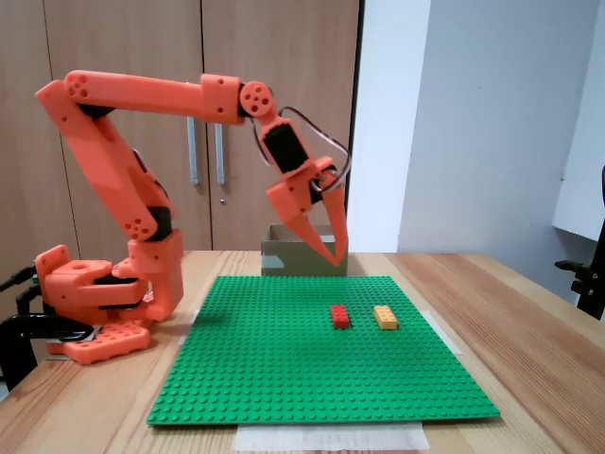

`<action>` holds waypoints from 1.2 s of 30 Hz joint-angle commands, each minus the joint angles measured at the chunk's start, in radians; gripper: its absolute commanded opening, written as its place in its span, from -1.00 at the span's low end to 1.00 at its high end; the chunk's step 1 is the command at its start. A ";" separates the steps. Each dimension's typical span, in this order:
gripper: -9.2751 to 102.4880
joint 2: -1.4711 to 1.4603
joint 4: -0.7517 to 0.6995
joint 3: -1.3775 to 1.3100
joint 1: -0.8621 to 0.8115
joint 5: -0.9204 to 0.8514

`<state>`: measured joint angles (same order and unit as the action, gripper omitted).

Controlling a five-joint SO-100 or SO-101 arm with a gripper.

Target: Pick the red lego block and put it in the box.

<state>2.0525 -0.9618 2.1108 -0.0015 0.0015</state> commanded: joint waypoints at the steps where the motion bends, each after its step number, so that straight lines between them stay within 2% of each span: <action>1: -0.85 -0.058 -0.029 -0.089 0.003 0.025; 20: -0.83 -0.370 -0.218 -0.377 -0.020 0.031; 34: -0.50 -0.400 -0.256 -0.393 -0.031 0.040; 36: -0.39 -0.400 -0.270 -0.390 -0.034 0.044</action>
<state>1.6490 -1.2195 1.7503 -0.0261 0.0399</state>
